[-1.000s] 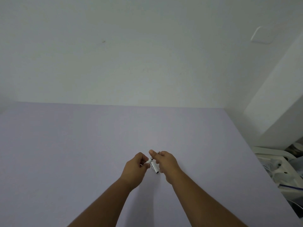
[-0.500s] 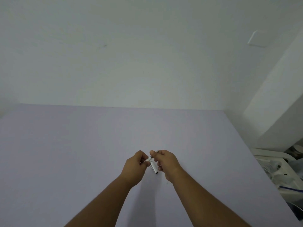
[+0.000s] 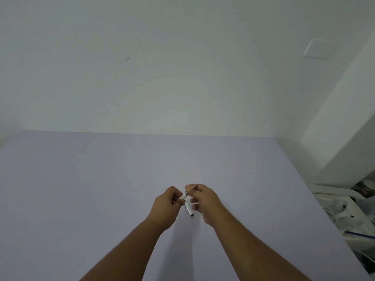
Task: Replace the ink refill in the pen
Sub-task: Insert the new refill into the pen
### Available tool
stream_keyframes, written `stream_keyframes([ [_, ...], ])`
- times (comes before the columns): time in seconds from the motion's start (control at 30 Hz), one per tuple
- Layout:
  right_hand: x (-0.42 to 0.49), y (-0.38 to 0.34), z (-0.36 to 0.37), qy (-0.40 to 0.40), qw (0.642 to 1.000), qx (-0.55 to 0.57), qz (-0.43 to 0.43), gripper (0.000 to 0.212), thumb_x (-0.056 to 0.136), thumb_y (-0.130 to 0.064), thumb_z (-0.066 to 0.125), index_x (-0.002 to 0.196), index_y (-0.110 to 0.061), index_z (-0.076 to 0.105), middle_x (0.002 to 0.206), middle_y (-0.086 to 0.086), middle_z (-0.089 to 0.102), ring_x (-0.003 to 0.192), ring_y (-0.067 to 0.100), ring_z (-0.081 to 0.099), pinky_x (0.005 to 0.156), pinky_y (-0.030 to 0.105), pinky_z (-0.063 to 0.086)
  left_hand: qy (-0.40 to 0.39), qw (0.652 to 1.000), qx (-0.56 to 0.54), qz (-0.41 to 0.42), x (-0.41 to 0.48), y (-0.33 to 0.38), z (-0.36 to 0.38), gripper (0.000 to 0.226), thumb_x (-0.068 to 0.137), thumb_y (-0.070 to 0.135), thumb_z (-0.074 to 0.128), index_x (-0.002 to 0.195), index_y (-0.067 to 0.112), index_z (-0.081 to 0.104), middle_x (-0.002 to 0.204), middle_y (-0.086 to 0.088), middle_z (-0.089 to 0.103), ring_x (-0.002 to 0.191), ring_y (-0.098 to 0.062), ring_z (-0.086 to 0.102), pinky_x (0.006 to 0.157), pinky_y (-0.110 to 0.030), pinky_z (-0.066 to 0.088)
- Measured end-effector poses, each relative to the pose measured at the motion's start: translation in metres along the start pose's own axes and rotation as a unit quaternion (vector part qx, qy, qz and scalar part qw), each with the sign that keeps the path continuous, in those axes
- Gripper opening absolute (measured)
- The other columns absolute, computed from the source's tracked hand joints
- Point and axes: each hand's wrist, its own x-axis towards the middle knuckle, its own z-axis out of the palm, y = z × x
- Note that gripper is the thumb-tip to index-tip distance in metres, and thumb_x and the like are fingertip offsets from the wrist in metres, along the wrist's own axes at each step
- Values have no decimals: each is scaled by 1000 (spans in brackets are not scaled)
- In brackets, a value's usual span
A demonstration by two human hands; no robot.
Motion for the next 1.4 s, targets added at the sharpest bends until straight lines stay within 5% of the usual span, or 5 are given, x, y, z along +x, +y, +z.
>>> stream_keyframes([
  [0.33,-1,0,-2,7,1000,15,-25,5,85,-19,64,84,-16,69,81,-1,61,64,11,48,57,21,42,2,1000,21,7,1,4,2,15,90,17,57,77,24,51,73,4,59,62,-11,49,54,-18,38],
  [0.5,0,-4,0,55,994,-90,19,34,78,-44,70,76,-12,59,72,-1,54,58,12,46,53,24,40,-3,1000,20,12,-2,5,3,15,90,17,56,78,24,51,73,5,58,61,-8,48,54,-17,38],
  [0.9,-3,3,-2,16,1000,-4,-21,8,83,-27,68,83,-19,68,82,-3,62,68,12,49,57,23,42,1,999,35,17,-4,7,0,16,90,18,56,77,24,50,67,8,53,56,-7,44,51,-16,34],
  [1.13,-4,-1,0,42,995,-88,13,35,78,-43,71,82,-10,62,71,-2,59,56,11,47,51,23,40,-7,999,46,17,-7,3,3,21,90,19,56,73,28,49,69,8,56,58,-6,47,53,-16,35],
  [1.4,-1,4,1,34,999,-11,-2,16,79,-26,73,82,-11,69,71,-1,63,43,5,47,53,22,44,27,997,62,24,-4,1,6,27,91,17,56,71,30,44,64,10,53,54,-4,45,50,-15,34],
])
